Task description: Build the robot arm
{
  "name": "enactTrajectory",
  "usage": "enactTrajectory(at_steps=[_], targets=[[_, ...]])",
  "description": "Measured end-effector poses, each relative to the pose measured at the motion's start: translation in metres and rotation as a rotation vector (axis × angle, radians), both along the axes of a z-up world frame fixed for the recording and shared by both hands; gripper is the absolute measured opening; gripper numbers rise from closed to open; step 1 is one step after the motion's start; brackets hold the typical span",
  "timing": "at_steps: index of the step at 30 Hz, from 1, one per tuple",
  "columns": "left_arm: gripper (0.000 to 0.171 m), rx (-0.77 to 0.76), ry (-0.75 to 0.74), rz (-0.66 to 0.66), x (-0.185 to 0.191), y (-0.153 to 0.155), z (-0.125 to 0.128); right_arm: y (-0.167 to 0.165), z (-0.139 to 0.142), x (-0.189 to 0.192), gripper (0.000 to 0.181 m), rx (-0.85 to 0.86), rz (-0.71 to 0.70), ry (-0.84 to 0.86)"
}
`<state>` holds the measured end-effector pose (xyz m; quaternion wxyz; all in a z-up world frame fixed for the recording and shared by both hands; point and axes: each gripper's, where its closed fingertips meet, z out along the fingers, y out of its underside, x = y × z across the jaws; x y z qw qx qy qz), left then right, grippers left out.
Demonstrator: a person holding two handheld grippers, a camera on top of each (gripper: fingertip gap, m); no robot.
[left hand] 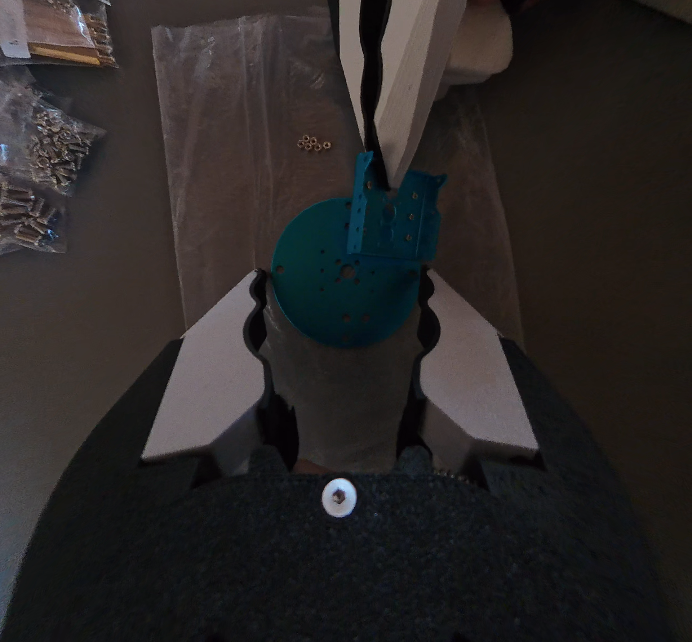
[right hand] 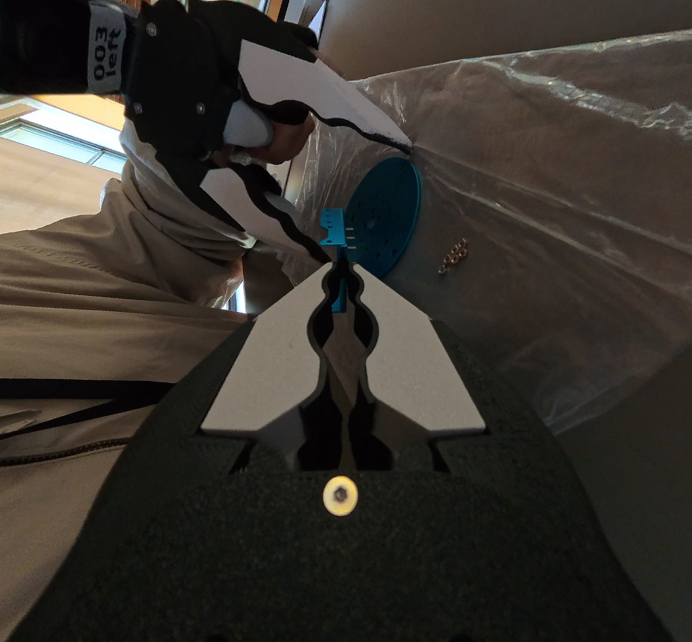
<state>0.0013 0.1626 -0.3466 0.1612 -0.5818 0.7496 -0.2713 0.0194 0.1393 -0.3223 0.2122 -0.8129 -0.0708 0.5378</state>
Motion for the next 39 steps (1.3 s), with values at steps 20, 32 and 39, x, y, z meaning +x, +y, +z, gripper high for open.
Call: enactTrajectory(at_steps=[20, 32, 39], targets=[[0.050, 0.028, 0.003, 0.032, -0.005, -0.009, 0.001, 0.003, 0.000, 0.001, 0.002, 0.001, -0.018, -0.005], [0.079, 0.083, -0.076, 0.054, -0.010, -0.016, 0.006, -0.004, 0.002, -0.010, 0.002, -0.043, 0.064, 0.018], [0.049, -0.111, -0.230, 0.220, -0.023, -0.009, 0.039, -0.002, 0.012, -0.021, 0.002, -0.032, 0.072, 0.045]])
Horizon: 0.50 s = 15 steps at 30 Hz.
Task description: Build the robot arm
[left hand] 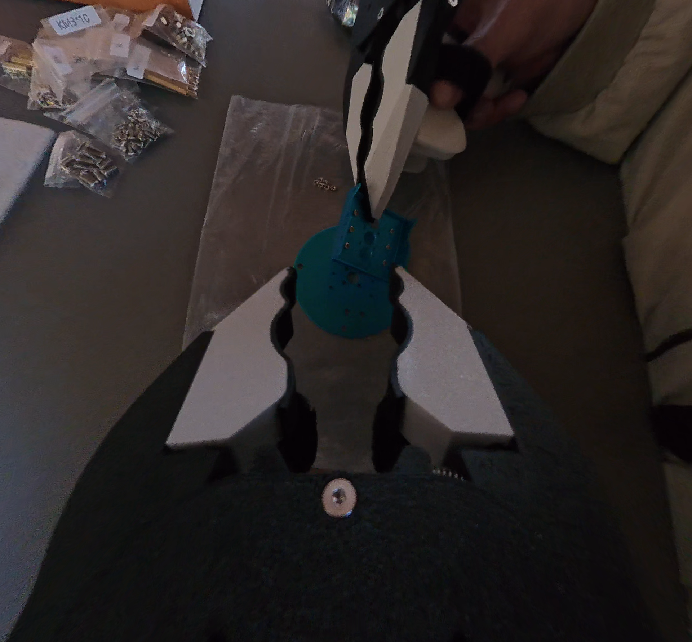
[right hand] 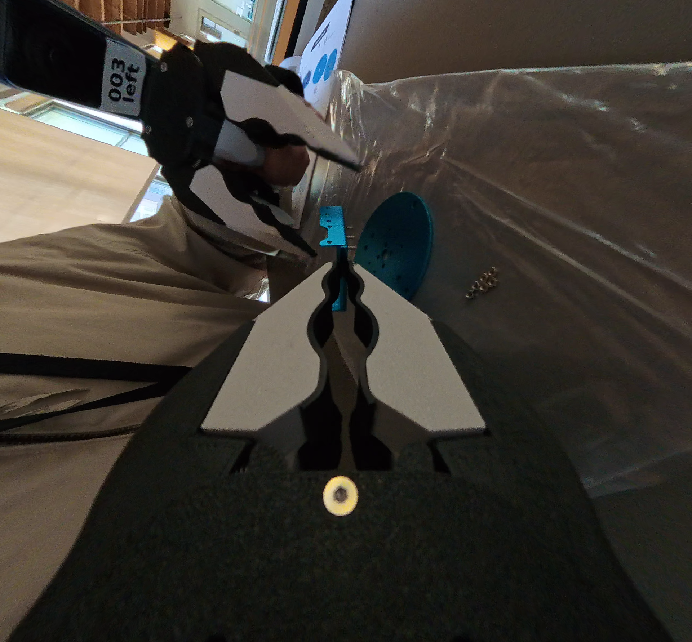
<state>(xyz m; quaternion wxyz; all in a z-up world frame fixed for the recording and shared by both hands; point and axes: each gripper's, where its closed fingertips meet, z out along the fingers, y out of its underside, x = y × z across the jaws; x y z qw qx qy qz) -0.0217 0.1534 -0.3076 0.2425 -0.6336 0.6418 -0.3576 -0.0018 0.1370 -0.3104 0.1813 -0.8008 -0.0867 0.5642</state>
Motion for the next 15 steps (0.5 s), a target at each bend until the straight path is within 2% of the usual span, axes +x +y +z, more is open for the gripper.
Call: enactTrajectory(at_steps=[3, 8, 10, 15], targets=[[0.041, 0.063, -0.014, -0.005, -0.007, 0.001, 0.009, -0.003, 0.003, -0.006, 0.002, -0.007, 0.021, -0.003], [0.018, 0.148, -0.010, -0.068, -0.005, -0.005, 0.008, -0.004, 0.003, -0.017, 0.002, -0.055, 0.042, 0.060], [0.003, 0.163, -0.014, -0.083, -0.003, -0.006, 0.006, -0.005, 0.003, -0.018, 0.002, -0.064, 0.044, 0.070], [0.000, 0.193, 0.002, -0.091, -0.002, -0.004, 0.000, -0.002, 0.003, -0.016, 0.005, -0.022, 0.023, 0.055]])
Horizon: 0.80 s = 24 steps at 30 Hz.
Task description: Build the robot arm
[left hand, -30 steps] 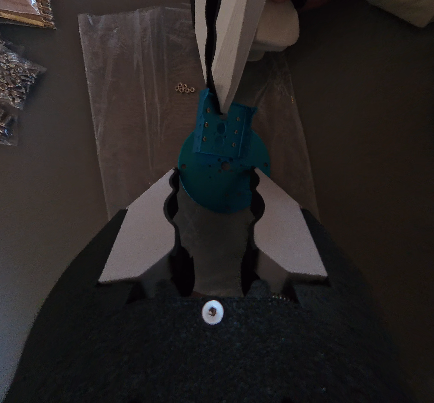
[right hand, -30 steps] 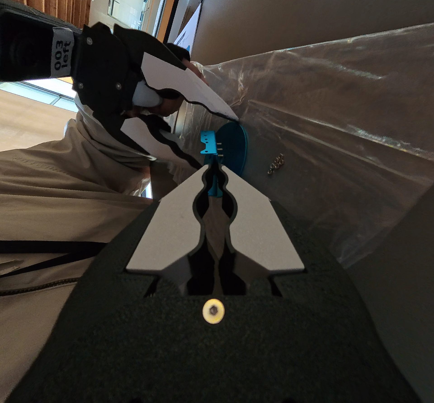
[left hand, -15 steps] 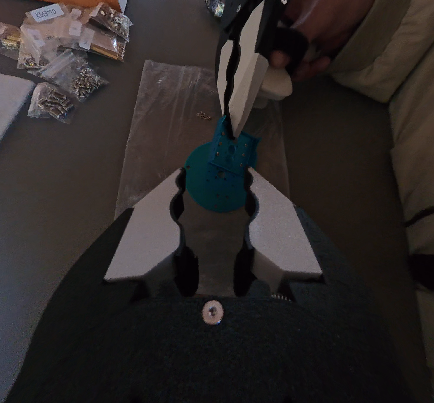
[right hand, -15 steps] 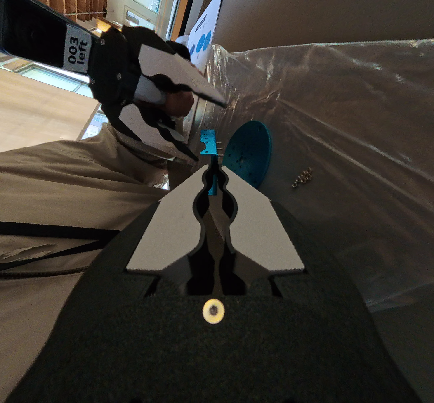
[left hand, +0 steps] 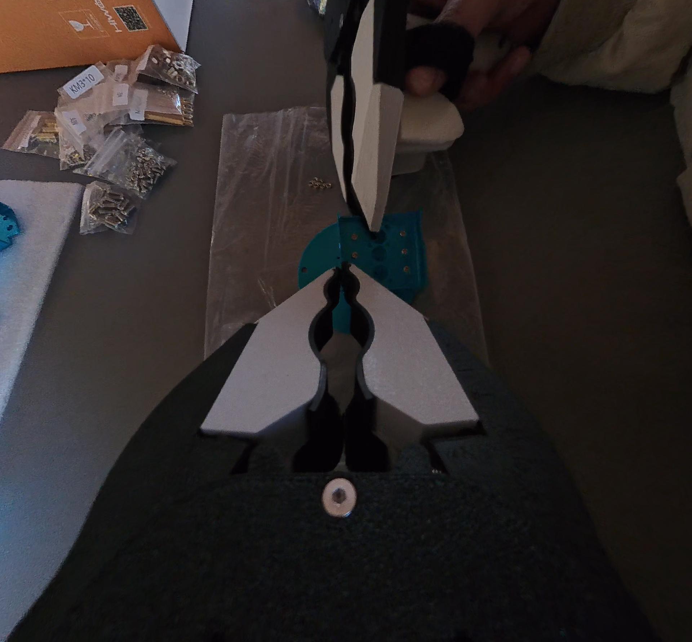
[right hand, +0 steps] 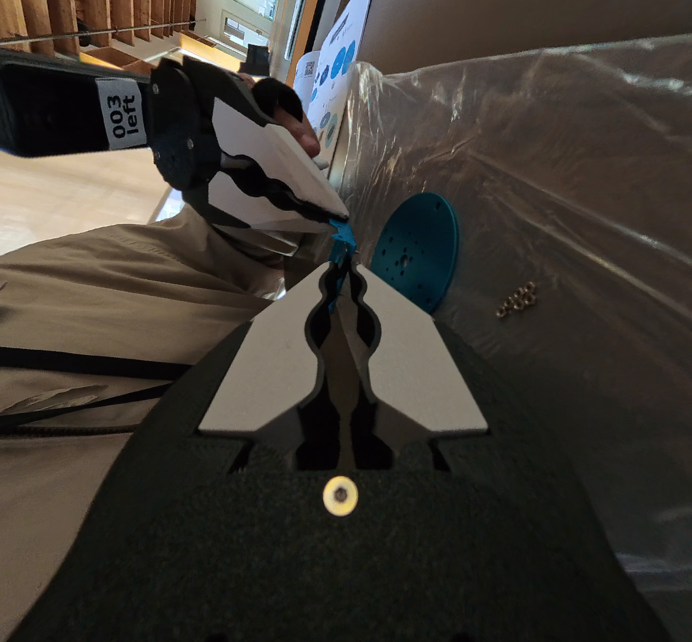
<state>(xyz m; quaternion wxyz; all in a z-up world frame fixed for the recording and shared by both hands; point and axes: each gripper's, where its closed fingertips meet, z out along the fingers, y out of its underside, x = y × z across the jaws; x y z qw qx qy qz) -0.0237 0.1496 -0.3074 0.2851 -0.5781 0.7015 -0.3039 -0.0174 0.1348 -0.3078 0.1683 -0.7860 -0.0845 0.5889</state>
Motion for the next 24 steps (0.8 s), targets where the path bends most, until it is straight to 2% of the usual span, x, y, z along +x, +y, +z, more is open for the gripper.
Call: enactTrajectory(at_steps=[5, 10, 12, 15, 19, 22, 24], targets=[[0.000, 0.005, 0.054, -0.032, -0.002, 0.005, -0.006, 0.003, 0.014, 0.012, 0.021, 0.205, -0.014, -0.056], [0.000, 0.024, 0.089, -0.071, 0.001, 0.006, -0.016, -0.022, 0.031, 0.003, 0.024, 0.720, 0.116, -0.217], [0.000, 0.017, 0.093, -0.083, 0.002, 0.007, -0.018, -0.024, 0.020, 0.002, 0.017, 0.849, 0.155, -0.368], [0.000, 0.006, 0.094, -0.096, 0.003, 0.010, -0.020, -0.022, -0.004, 0.006, 0.016, 0.929, 0.215, -0.568], [0.000, -0.009, 0.090, -0.122, 0.007, 0.010, -0.018, -0.017, -0.011, 0.003, 0.017, 0.929, 0.222, -0.592], [0.000, -0.009, 0.088, -0.132, 0.010, 0.012, -0.018, -0.011, -0.016, 0.004, 0.004, 0.929, 0.228, -0.621], [0.000, -0.011, 0.092, -0.125, 0.010, 0.016, -0.019, -0.007, -0.018, 0.004, 0.001, 0.942, 0.216, -0.647]])
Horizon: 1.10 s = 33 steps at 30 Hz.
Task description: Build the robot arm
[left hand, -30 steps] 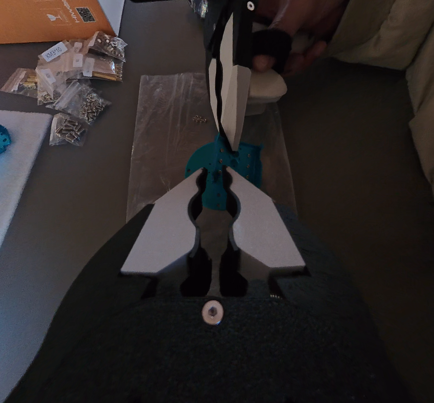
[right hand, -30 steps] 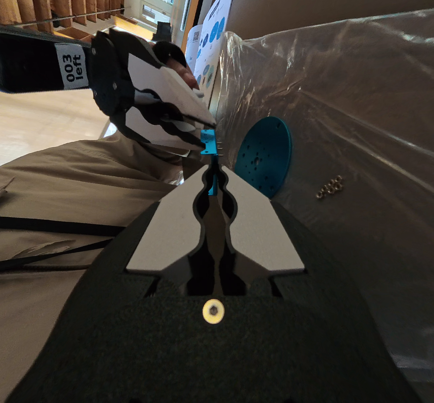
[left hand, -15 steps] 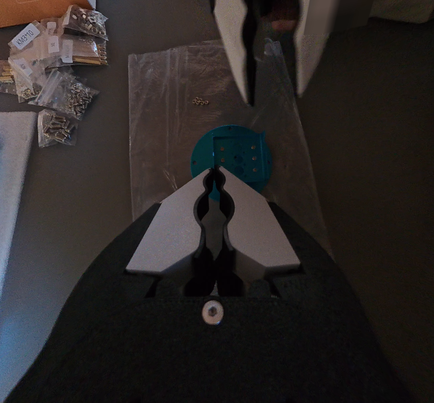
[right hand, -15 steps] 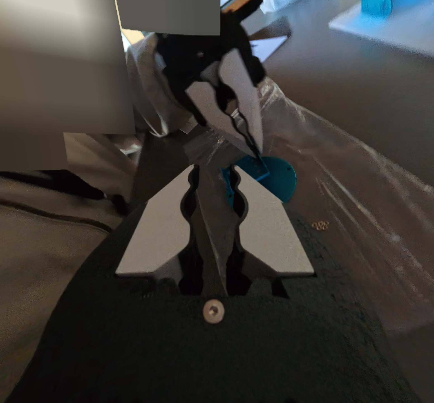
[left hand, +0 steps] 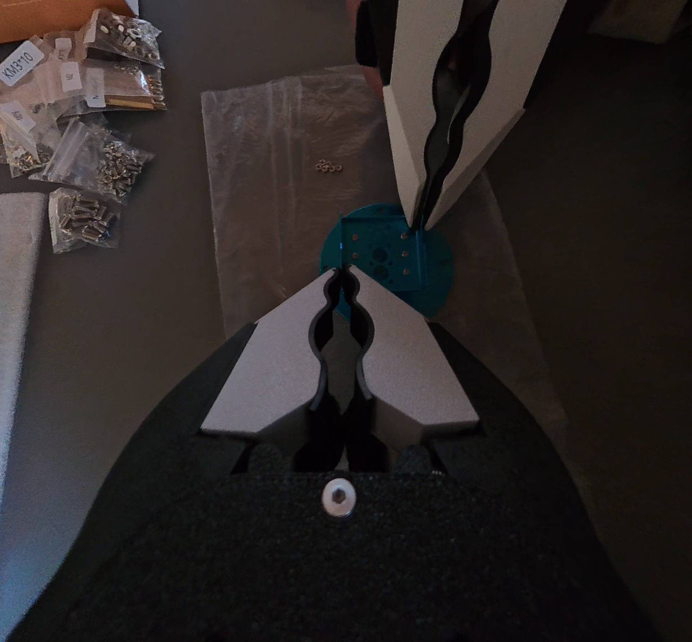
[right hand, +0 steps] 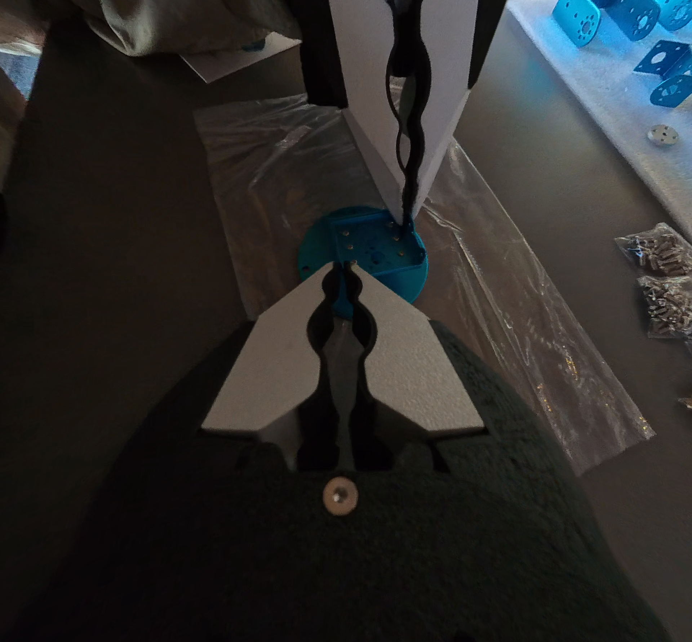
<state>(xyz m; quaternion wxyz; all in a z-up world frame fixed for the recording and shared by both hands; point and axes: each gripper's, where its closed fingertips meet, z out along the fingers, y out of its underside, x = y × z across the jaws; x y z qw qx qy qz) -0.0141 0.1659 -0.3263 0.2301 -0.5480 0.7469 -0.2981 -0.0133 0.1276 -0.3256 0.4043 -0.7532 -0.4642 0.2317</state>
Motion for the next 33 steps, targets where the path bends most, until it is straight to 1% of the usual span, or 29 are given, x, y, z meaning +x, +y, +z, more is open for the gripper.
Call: enactTrajectory(at_steps=[2, 6, 10, 16, 22, 25, 29, 33], targets=[[0.000, -0.015, 0.010, 0.011, -0.001, 0.004, -0.003, 0.004, -0.004, 0.000, 0.002, -0.022, -0.015, -0.006], [0.000, -0.066, 0.023, 0.027, -0.001, 0.005, -0.009, 0.004, -0.007, -0.001, 0.001, -0.138, -0.018, 0.033], [0.000, -0.078, -0.015, 0.034, 0.002, 0.005, -0.008, 0.005, -0.006, 0.001, 0.001, -0.157, -0.026, 0.051], [0.000, -0.080, -0.033, 0.018, -0.002, 0.000, -0.005, -0.001, -0.003, -0.002, 0.001, -0.259, 0.005, 0.131], [0.000, -0.060, -0.060, 0.016, -0.002, -0.002, -0.008, -0.004, -0.009, -0.005, 0.001, -0.255, 0.008, 0.081], [0.000, -0.053, -0.072, 0.023, 0.000, -0.001, -0.009, -0.003, -0.007, -0.001, 0.001, -0.281, -0.004, 0.110], [0.000, -0.043, -0.097, 0.031, 0.003, 0.001, -0.006, -0.001, -0.005, 0.000, 0.001, -0.273, -0.017, 0.124], [0.001, -0.013, -0.097, 0.014, 0.004, 0.002, -0.007, -0.001, -0.005, 0.000, 0.000, -0.295, -0.016, 0.139]])
